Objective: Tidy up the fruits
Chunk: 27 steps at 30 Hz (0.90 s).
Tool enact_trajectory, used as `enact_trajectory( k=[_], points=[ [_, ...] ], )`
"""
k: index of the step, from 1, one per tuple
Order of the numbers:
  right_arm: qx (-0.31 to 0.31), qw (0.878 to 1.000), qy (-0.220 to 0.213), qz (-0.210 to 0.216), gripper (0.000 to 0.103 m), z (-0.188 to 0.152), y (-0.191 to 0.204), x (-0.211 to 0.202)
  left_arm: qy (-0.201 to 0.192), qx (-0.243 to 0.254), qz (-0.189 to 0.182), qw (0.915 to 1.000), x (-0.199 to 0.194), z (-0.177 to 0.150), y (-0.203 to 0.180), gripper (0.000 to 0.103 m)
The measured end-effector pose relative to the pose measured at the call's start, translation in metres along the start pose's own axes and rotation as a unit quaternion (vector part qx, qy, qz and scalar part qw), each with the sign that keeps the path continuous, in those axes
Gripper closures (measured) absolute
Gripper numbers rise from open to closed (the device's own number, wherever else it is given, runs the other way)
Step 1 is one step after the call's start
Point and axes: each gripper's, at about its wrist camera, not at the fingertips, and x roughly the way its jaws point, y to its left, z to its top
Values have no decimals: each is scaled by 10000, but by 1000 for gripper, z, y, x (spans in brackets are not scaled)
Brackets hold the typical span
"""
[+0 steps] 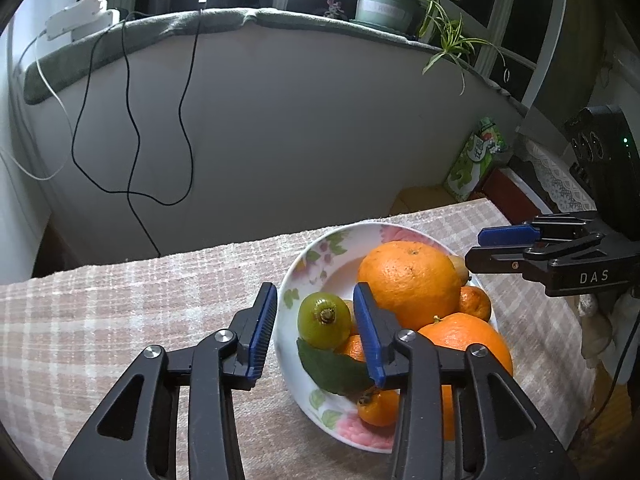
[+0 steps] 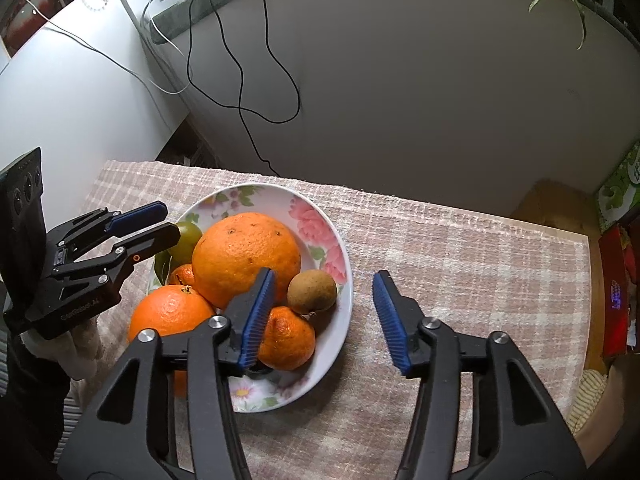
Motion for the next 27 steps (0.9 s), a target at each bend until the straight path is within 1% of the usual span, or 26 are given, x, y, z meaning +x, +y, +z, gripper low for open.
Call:
enact_trajectory(
  k=[8, 10, 14, 16, 17, 18, 19, 21, 25, 27],
  points=[
    [-13, 9999, -62, -87, 46, -4, 3, -5, -44, 84, 35, 9999, -7, -2, -4, 64],
    [-5, 9999, -93, -104, 46, -6, 3, -8, -64, 104, 45, 9999, -11, -3, -4, 61],
    [-44, 9998, -146, -144, 46, -10, 6, -14, -113, 176, 62, 9998, -20, -7, -8, 60],
    [-65, 9997, -179, -165, 38, -12, 8, -16, -133, 213, 61, 9997, -25, -9, -11, 59],
    [-91, 9995, -232, -200, 30, -14, 10, -18, -142, 233, 63, 9996, -28, -10, -12, 59],
    [-119, 9993, -269, -225, 27, -15, 12, -20, -154, 258, 67, 9995, -30, -11, -13, 56],
    [-147, 9992, -309, -226, 27, -17, 14, -22, -170, 288, 77, 9994, -33, -13, -15, 54],
    [-156, 9990, -358, -211, 25, -19, 15, -26, -190, 321, 91, 9993, -39, -16, -17, 53],
    [-210, 9977, -546, -339, 23, -28, 24, -36, -236, 334, 92, 9991, -52, -24, -22, 47],
    [-197, 9972, -636, -333, 23, -34, 27, -43, -263, 363, 88, 9990, -58, -28, -25, 46]
  ],
)
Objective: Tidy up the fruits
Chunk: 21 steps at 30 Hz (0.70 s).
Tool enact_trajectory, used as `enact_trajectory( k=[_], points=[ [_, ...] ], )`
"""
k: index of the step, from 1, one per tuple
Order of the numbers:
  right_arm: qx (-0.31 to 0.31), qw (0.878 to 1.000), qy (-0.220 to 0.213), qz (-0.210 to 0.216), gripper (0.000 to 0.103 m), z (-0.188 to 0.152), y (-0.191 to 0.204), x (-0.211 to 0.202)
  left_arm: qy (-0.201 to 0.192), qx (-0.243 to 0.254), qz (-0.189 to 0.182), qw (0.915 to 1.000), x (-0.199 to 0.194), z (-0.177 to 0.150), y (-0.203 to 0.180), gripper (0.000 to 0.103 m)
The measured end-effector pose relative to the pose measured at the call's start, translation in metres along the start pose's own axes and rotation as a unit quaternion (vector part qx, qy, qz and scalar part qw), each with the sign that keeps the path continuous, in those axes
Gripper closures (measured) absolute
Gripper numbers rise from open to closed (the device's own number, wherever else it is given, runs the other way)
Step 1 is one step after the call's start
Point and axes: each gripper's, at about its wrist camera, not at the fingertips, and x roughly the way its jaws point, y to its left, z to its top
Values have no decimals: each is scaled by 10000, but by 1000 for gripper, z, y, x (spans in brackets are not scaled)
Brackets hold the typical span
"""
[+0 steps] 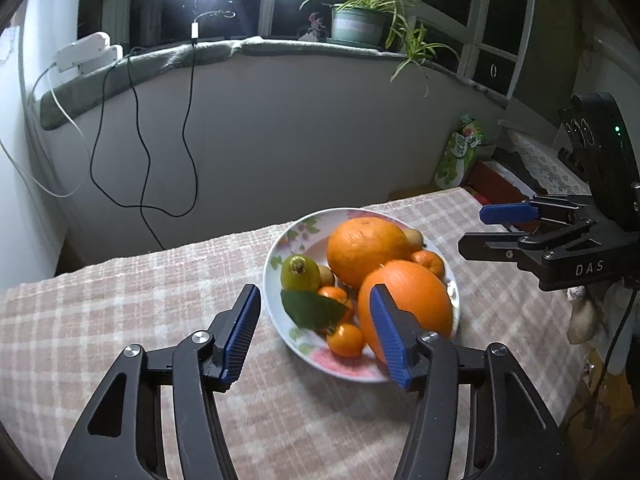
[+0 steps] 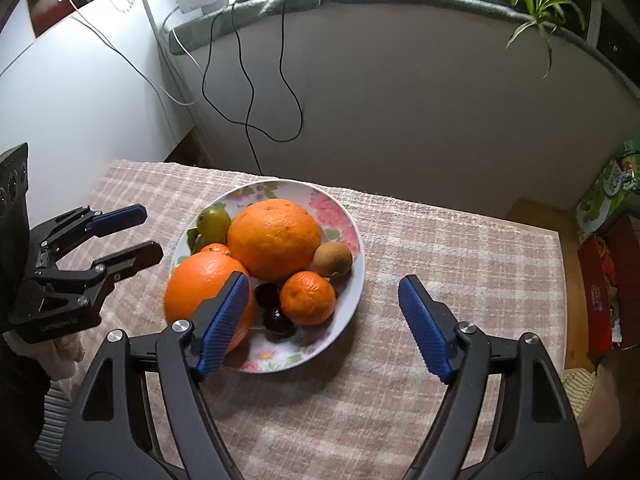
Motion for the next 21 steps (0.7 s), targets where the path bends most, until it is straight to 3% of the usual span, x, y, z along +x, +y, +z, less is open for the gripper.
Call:
enact_trajectory(
  k=[9, 16, 21],
  points=[
    [-314, 9975, -528, -343, 22, -35, 39, -36, -235, -37, 196, 9995, -41, -21, -7, 38],
    [65, 9932, -1131, -268, 22, -71, 54, -70, -470, -99, 319, 9983, -78, -39, -15, 31],
    [169, 9875, -1473, -533, 10, -93, 64, -93, -648, -255, 473, 9965, -103, -56, -22, 24]
  ],
)
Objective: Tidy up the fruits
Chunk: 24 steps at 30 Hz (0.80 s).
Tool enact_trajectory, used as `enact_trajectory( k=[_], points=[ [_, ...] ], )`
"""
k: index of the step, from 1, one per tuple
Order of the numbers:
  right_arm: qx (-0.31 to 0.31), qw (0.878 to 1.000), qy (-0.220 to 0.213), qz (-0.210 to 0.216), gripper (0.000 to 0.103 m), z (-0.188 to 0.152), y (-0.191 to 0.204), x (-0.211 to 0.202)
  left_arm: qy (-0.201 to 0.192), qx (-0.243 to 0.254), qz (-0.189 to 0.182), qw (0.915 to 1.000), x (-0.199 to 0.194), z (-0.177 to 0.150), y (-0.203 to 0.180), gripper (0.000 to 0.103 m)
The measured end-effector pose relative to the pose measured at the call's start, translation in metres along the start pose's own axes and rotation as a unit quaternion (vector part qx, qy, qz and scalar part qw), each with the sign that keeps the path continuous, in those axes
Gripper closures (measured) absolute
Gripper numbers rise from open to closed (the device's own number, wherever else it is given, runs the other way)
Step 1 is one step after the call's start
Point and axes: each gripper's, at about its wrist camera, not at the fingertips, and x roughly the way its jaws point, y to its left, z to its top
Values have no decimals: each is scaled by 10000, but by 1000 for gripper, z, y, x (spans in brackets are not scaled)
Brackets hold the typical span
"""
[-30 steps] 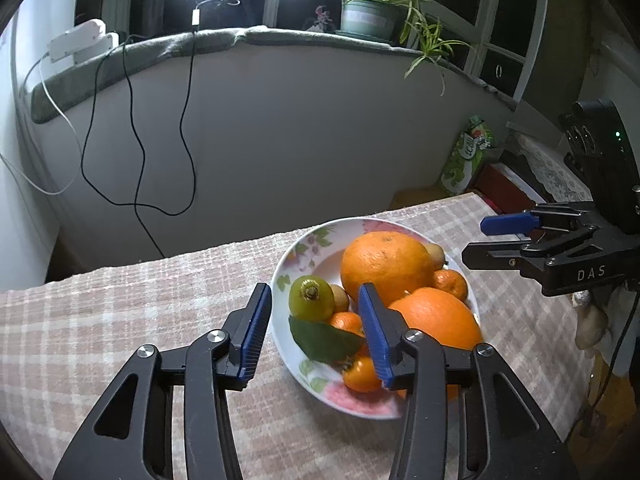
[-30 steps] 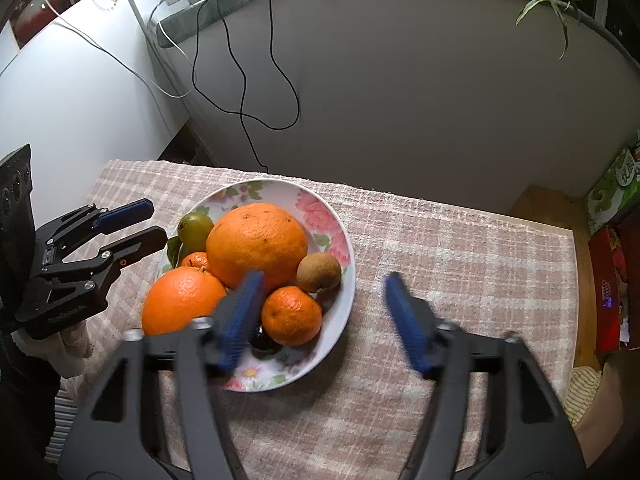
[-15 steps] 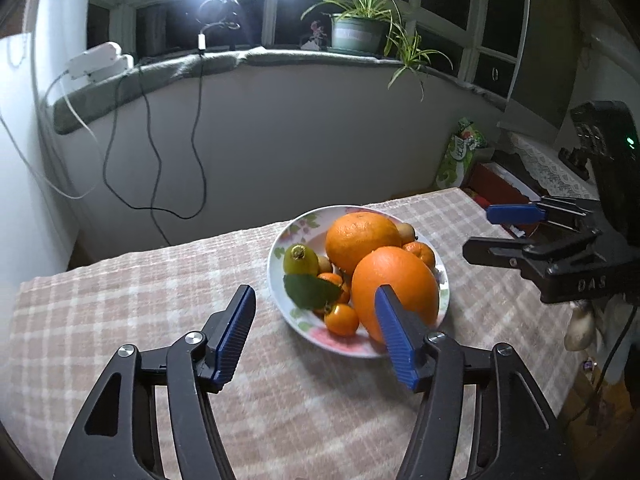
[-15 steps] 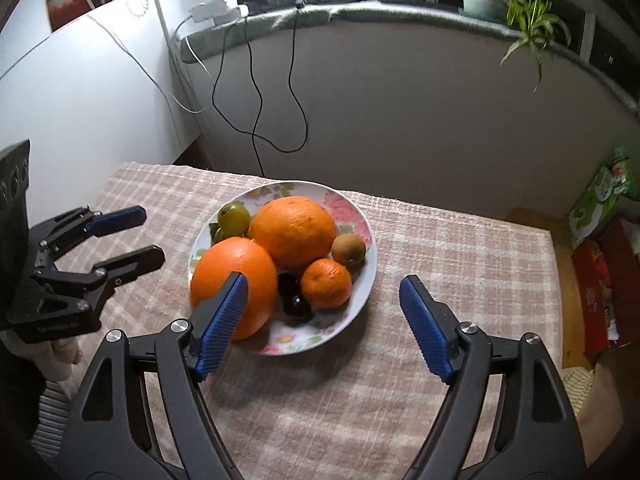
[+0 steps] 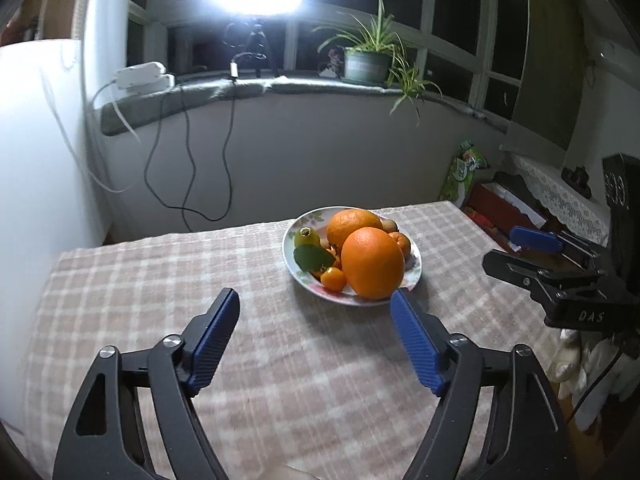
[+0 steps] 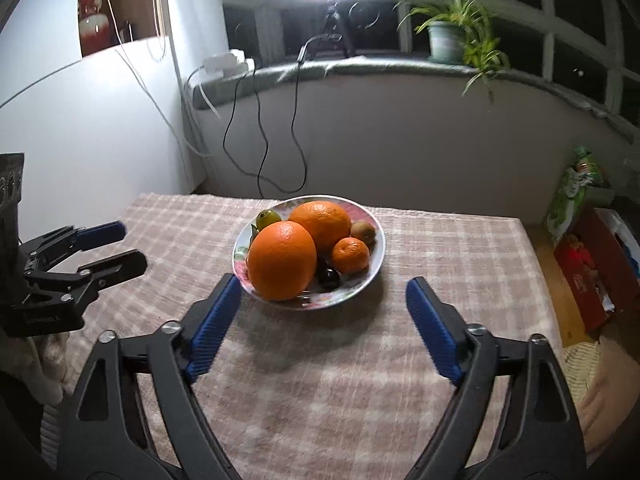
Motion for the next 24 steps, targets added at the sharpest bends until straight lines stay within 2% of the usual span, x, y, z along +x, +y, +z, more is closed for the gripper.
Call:
enact_trajectory(
  k=[2, 5, 9, 24],
  points=[
    [-4, 9997, -101, -211, 9, -7, 5, -11, -35, -25, 46, 10000, -8, -6, -3, 23],
    [33, 9989, -178, -422, 0, -15, 10, -22, -59, -19, 159, 9999, -19, -16, -8, 23],
    [-103, 9971, -309, -690, 0, -24, 20, -33, -7, -46, 222, 9997, -26, -27, -10, 23],
    [-117, 9984, -323, -450, 0, -34, 34, -44, -12, -139, 405, 9991, -38, -38, -13, 22]
  ],
)
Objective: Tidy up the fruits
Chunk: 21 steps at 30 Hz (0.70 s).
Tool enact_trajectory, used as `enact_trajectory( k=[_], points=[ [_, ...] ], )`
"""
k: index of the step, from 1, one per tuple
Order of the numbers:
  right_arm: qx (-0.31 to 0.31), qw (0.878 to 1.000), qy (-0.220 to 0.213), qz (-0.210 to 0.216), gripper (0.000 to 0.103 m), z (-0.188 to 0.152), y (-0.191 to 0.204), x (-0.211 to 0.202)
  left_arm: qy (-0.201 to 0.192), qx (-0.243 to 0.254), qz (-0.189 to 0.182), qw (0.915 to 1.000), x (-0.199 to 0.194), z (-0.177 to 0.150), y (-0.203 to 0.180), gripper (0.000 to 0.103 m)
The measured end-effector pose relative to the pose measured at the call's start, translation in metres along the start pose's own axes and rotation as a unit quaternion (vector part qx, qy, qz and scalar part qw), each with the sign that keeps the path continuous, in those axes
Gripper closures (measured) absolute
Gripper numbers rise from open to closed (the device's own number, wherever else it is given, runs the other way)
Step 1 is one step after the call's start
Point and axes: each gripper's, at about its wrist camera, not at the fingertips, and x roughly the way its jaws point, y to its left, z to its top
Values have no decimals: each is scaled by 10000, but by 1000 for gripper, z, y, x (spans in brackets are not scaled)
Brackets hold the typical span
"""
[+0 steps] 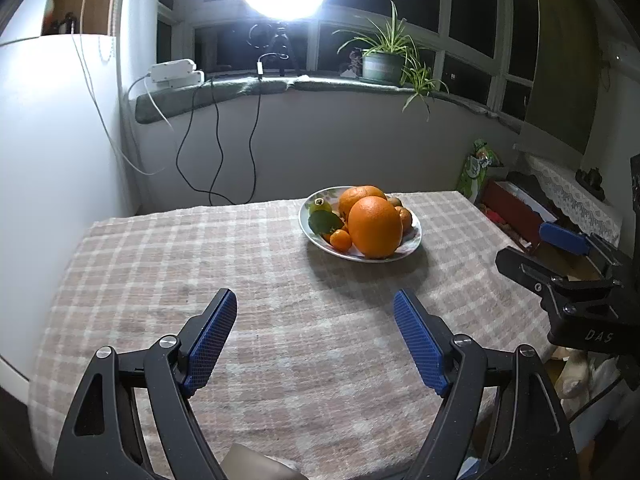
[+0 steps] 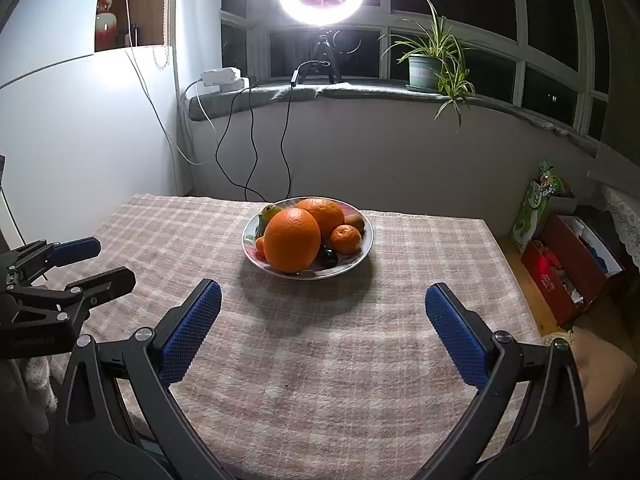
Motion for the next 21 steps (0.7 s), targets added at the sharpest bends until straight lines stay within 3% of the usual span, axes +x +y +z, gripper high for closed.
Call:
enact_trajectory(
  k=[21],
  points=[
    [32, 9999, 56, 102, 0, -1, 7, -3, -80, 10, 72, 9999, -9, -4, -2, 22]
  ],
)
